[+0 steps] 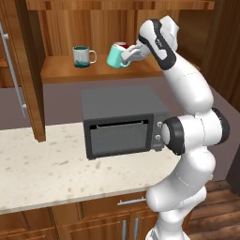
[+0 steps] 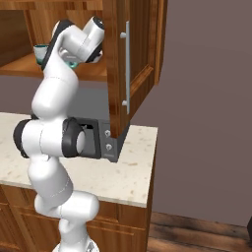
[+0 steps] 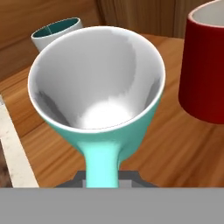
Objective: Pick the mug on the counter and place it in the cabinet with the handle facing the right, like the mugs already inside.
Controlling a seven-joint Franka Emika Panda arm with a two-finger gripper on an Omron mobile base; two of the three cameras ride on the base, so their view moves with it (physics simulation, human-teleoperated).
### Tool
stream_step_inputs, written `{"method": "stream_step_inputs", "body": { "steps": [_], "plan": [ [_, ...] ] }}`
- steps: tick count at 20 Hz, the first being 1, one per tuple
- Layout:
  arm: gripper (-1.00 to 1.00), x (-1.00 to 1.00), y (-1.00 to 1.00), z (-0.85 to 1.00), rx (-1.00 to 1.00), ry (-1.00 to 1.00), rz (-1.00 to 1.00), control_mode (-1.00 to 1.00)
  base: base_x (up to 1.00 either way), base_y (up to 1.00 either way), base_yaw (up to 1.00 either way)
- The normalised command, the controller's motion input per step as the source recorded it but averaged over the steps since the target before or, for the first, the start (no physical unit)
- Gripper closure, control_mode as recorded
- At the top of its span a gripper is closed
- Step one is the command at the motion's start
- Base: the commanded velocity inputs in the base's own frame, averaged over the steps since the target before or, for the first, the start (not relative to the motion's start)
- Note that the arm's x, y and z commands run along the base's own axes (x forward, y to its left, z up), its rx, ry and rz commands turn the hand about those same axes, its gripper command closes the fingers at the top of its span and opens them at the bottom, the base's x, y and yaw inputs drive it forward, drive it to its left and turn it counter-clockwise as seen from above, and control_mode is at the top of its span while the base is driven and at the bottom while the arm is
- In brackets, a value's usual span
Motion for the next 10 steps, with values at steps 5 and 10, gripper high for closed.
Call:
{"method": "stream_step_inputs", "body": {
  "steps": [5,10],
  "plan": [
    [1.0,0.35,-0.03,-0.21,-0.01,0.0,0.1,-1.0,0.0,0.0,0.0],
    [1.0,0.31,0.0,-0.18,0.0,0.0,0.16,-1.0,0.0,0.0,0.0]
  ]
}}
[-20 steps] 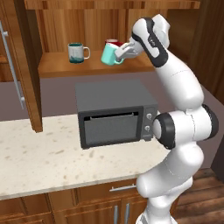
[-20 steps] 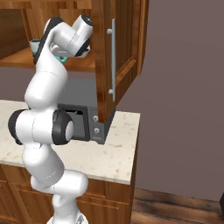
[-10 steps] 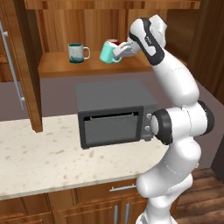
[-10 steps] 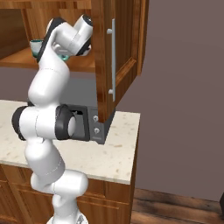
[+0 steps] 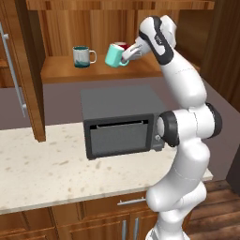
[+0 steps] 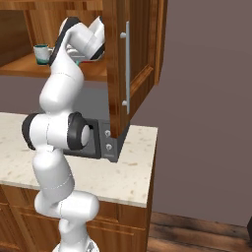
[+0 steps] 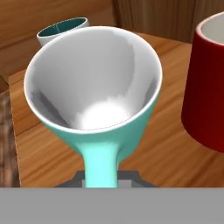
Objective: Pick the mug on the counter and place it in the cabinet with the handle facing the right, like the mugs already inside.
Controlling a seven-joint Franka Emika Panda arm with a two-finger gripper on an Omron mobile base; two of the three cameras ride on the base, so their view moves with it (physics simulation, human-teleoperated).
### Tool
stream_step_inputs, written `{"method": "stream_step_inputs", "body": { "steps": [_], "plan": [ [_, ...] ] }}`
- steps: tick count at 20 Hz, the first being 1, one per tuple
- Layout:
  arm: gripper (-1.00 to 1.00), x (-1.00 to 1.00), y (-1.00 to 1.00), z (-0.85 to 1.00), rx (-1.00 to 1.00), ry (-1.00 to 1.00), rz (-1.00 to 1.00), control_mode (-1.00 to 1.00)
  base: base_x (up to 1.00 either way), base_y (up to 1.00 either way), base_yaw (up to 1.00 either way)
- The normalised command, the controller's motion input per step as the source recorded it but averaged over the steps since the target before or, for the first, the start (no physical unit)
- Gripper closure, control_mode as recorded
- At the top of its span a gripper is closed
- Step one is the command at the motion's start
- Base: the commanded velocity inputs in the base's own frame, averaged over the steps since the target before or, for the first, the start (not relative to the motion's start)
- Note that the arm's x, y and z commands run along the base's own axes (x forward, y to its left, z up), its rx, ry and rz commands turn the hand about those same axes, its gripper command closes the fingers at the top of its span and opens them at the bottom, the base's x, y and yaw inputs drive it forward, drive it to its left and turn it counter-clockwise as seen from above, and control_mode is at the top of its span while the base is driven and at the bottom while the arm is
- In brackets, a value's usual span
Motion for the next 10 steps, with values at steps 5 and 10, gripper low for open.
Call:
{"method": "stream_step_inputs", "body": {
  "steps": [5,10],
  "plan": [
    [1.0,0.21,0.0,-0.2,0.0,0.0,0.14,-1.0,0.0,0.0,0.0],
    [-1.0,0.16,0.0,-0.28,-0.02,0.0,0.12,-1.0,0.0,0.0,0.0]
  ]
}}
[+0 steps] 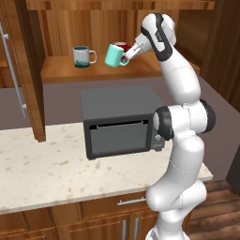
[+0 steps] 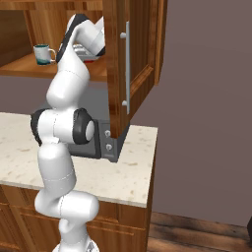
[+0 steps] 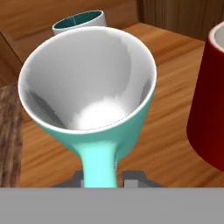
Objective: Pick the mug on the counter and place it in the cabinet with the handle facing the right, like the mugs already inside.
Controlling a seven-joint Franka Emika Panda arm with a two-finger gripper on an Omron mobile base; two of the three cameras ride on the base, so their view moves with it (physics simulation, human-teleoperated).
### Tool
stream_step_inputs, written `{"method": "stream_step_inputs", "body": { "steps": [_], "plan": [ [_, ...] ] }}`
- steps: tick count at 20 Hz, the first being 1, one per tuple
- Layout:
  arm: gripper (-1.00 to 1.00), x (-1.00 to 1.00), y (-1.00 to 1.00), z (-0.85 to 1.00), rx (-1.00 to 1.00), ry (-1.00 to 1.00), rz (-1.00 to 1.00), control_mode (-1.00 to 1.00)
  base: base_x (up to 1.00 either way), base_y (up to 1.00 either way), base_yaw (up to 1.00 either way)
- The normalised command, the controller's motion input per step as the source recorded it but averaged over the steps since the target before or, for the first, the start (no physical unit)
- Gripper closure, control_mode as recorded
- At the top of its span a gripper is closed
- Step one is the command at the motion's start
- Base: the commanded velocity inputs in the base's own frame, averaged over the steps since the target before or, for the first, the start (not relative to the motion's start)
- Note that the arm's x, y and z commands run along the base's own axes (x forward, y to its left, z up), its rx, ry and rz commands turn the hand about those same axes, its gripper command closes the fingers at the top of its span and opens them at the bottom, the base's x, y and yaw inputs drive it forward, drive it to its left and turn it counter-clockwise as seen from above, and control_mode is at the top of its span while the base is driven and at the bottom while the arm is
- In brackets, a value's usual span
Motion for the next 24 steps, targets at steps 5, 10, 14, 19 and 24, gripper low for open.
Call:
{"method": "stream_step_inputs", "body": {
  "steps": [5,10,14,19,24],
  "plan": [
    [-1.0,0.02,0.0,-0.19,-0.07,0.0,0.08,-1.0,0.0,0.0,0.0],
    [-1.0,0.0,0.0,-0.13,-0.07,0.0,0.06,-1.0,0.0,0.0,0.0],
    [-1.0,0.0,0.0,-0.06,-0.05,0.0,0.06,-1.0,0.0,0.0,0.0],
    [-1.0,0.0,0.0,0.0,-0.01,-0.01,0.06,-1.0,0.0,0.0,0.0],
    [-1.0,0.0,0.0,0.04,0.0,-0.05,0.06,-1.0,0.0,0.0,0.0]
  ]
}}
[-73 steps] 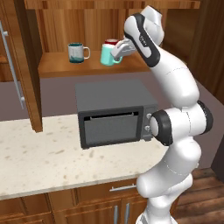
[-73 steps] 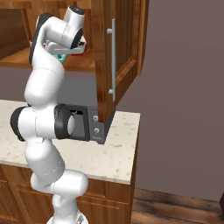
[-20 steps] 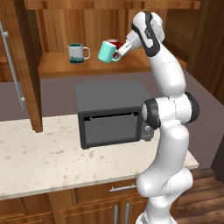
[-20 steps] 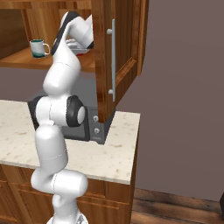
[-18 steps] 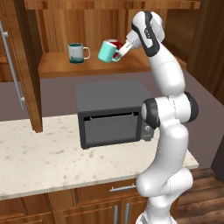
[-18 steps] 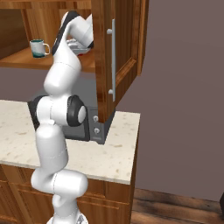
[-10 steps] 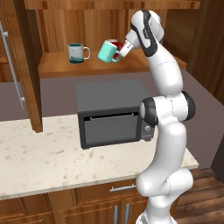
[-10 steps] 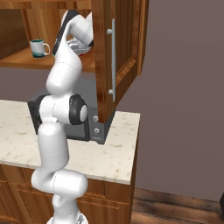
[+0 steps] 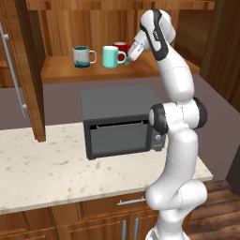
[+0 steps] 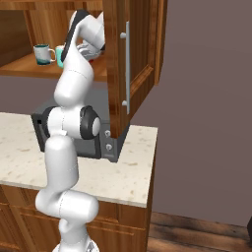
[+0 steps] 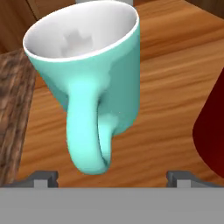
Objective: Pick the mug on the counter and place it in the cabinet with the handle facing the right, like the mugs already inside.
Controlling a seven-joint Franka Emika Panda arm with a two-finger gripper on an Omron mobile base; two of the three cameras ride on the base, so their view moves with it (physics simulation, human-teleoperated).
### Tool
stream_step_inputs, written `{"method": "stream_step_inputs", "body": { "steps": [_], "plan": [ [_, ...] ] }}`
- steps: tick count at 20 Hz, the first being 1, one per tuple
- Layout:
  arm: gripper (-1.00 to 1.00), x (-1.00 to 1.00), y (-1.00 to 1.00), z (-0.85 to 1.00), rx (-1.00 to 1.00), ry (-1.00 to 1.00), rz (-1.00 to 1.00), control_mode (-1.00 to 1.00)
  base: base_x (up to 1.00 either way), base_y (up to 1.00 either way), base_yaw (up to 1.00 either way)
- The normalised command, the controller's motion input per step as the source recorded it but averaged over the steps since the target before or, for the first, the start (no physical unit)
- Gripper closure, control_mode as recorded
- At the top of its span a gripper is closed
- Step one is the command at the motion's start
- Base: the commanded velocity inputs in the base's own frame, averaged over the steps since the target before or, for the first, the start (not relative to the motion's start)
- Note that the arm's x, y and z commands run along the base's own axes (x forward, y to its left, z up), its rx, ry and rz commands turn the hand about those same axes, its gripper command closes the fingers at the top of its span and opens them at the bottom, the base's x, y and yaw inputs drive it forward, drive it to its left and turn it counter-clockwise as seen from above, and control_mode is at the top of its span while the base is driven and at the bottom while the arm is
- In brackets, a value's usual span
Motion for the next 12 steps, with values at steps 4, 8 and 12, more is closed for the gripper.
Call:
{"method": "stream_step_inputs", "body": {
  "steps": [4,8,12],
  "plan": [
    [-1.0,0.0,0.0,0.16,0.0,-0.08,0.07,-1.0,0.0,0.0,0.0],
    [-1.0,0.0,0.0,0.0,0.0,-0.06,0.07,-1.0,0.0,0.0,0.0],
    [-1.0,0.0,0.0,0.0,0.0,-0.04,0.05,-1.0,0.0,0.0,0.0]
  ]
}}
